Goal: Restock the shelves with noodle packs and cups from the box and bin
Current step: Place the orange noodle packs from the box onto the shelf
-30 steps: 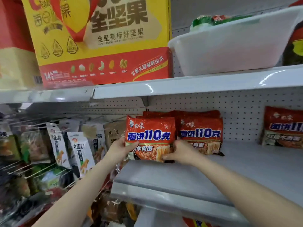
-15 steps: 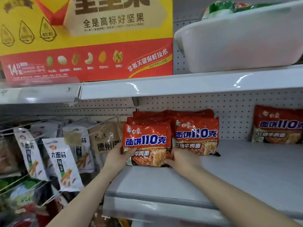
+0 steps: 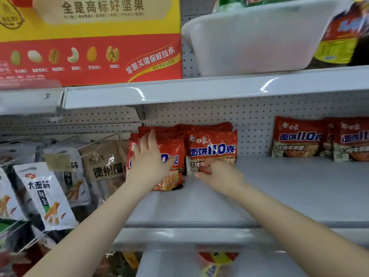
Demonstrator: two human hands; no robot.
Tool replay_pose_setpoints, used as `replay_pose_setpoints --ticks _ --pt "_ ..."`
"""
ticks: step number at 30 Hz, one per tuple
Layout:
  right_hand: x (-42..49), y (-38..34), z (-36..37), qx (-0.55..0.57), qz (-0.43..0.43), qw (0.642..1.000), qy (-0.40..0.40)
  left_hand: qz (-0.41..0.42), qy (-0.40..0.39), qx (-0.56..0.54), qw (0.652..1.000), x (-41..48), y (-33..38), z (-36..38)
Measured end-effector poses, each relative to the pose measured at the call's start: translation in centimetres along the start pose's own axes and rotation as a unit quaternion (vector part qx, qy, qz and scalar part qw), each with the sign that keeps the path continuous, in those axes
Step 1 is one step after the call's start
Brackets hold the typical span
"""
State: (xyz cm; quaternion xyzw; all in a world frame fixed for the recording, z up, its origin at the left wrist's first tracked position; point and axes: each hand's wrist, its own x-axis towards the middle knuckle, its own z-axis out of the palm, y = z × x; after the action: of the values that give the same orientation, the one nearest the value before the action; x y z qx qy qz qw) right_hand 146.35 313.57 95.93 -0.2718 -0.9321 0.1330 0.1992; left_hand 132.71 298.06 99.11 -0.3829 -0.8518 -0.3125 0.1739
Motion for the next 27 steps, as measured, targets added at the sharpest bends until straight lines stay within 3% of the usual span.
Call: replay_pose_setpoints --ticks 8,14,21,27 --pt "-9.2 8.9 -7.5 -0.043 0.032 0.997 0.046 0.175 -0.178 -0.052 0.967 -3.6 12.3 6.5" --pt "-20.0 17.6 -12.1 -0.079 0.103 0.989 0.075 0.279 -0.231 -0.116 0.925 -8.8 22.8 10.2" --pt "-34.7 25.7 -17.5 -0.122 0.21 0.965 0.095 0.43 -0.261 -0.187 0.844 -17.9 36.5 14.1" --pt "-46.4 30.7 -20.5 -0.139 0.342 0.923 0.104 0.506 -0.328 -0.233 0.763 -26.7 46.5 18.0"
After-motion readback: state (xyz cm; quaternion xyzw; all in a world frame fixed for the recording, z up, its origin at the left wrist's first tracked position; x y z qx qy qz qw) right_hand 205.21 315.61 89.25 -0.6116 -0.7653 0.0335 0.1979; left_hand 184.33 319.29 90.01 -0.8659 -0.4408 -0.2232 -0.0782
